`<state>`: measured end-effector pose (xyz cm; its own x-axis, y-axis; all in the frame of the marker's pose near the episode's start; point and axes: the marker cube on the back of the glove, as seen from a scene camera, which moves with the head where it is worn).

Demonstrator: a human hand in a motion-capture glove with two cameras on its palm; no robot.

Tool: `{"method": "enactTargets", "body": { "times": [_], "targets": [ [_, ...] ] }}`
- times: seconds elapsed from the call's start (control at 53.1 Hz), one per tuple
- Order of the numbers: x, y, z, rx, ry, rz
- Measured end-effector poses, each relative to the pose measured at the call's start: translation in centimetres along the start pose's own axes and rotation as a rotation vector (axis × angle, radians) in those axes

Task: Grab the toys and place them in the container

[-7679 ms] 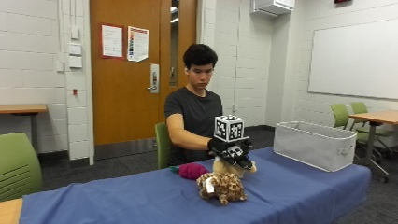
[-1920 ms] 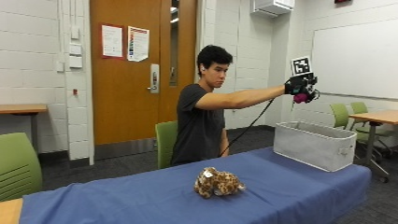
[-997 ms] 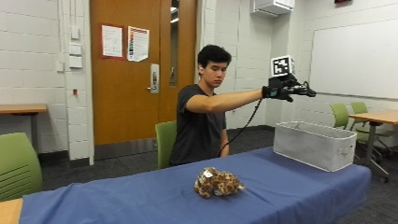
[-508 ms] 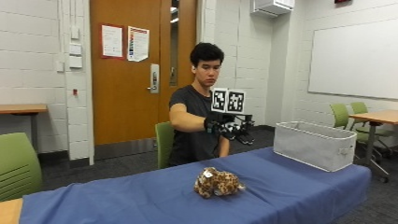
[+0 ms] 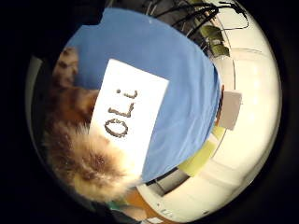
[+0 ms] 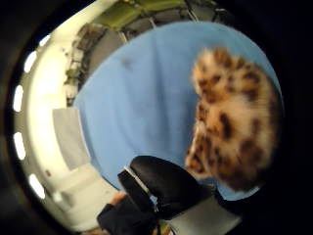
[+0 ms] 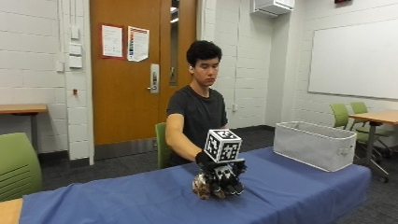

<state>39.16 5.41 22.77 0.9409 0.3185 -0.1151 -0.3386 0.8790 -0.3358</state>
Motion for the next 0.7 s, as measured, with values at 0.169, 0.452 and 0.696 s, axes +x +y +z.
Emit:
{"method": "enactTargets", "body": {
  "times": [0.169, 0.452, 0.696],
  "targets": [
    [2.3, 0.5, 2.1, -0.047, 0.002, 0.022],
    [2.5, 1.4, 2.5, 0.024, -0.035, 0.033],
    [1.9, 2.5, 2.2, 0.182, -0.065, 0.034]
  ]
}}
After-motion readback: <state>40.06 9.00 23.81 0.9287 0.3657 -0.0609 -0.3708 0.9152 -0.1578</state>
